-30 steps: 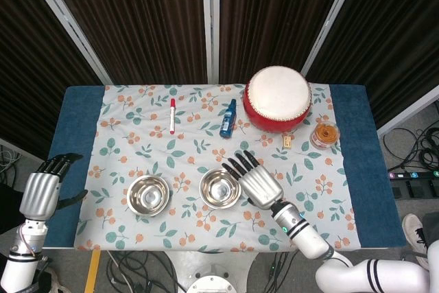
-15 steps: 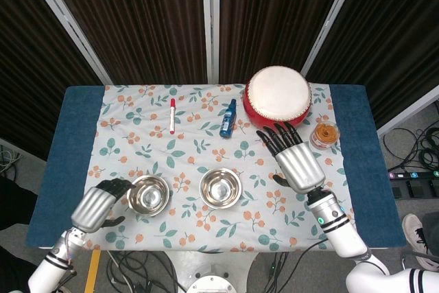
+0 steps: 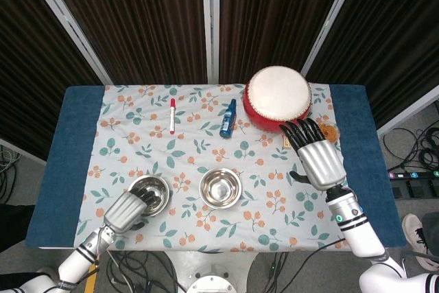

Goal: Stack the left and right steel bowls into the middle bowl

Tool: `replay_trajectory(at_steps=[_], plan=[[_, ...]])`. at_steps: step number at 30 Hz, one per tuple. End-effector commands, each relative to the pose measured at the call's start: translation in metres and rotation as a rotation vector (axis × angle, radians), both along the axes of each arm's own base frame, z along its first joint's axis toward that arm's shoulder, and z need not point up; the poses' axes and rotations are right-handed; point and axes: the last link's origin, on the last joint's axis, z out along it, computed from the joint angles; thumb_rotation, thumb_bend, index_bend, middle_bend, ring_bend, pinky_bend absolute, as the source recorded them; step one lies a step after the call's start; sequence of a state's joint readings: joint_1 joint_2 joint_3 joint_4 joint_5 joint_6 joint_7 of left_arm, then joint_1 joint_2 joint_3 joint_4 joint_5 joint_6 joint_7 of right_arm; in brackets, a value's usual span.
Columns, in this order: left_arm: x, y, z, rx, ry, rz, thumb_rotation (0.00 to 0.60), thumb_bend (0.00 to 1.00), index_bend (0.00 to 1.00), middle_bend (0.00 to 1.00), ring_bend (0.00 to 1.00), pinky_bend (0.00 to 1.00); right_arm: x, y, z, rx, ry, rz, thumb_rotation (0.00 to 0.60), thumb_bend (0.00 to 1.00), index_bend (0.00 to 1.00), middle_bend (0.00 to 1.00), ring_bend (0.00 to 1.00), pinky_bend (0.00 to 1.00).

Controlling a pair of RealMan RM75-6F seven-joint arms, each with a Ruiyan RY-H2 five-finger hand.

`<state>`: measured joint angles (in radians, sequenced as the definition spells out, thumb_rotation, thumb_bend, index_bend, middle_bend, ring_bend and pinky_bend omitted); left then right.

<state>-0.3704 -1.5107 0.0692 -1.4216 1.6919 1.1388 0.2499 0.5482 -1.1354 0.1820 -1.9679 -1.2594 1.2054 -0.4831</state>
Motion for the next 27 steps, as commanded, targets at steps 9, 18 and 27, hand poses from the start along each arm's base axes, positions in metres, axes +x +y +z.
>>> replay_trajectory(at_steps=[9,18,27], plan=[[-0.007,0.013,-0.01,0.037,0.024,0.044,0.6,0.22,0.49,0.54,0.48,0.55,-0.011,-0.003,0.0,0.012,0.0,-0.026,0.6,0.03,0.03,0.07,0.0,0.0],[-0.003,0.016,-0.016,0.061,0.029,0.019,0.6,0.3,0.64,0.68,0.62,0.67,-0.015,-0.005,0.001,0.013,0.002,-0.041,0.6,0.03,0.03,0.07,0.0,0.0],[0.004,0.016,-0.016,0.087,0.028,-0.028,0.6,0.33,0.7,0.73,0.67,0.73,-0.02,-0.005,0.002,0.011,-0.001,-0.055,0.6,0.03,0.01,0.07,0.0,0.0]])
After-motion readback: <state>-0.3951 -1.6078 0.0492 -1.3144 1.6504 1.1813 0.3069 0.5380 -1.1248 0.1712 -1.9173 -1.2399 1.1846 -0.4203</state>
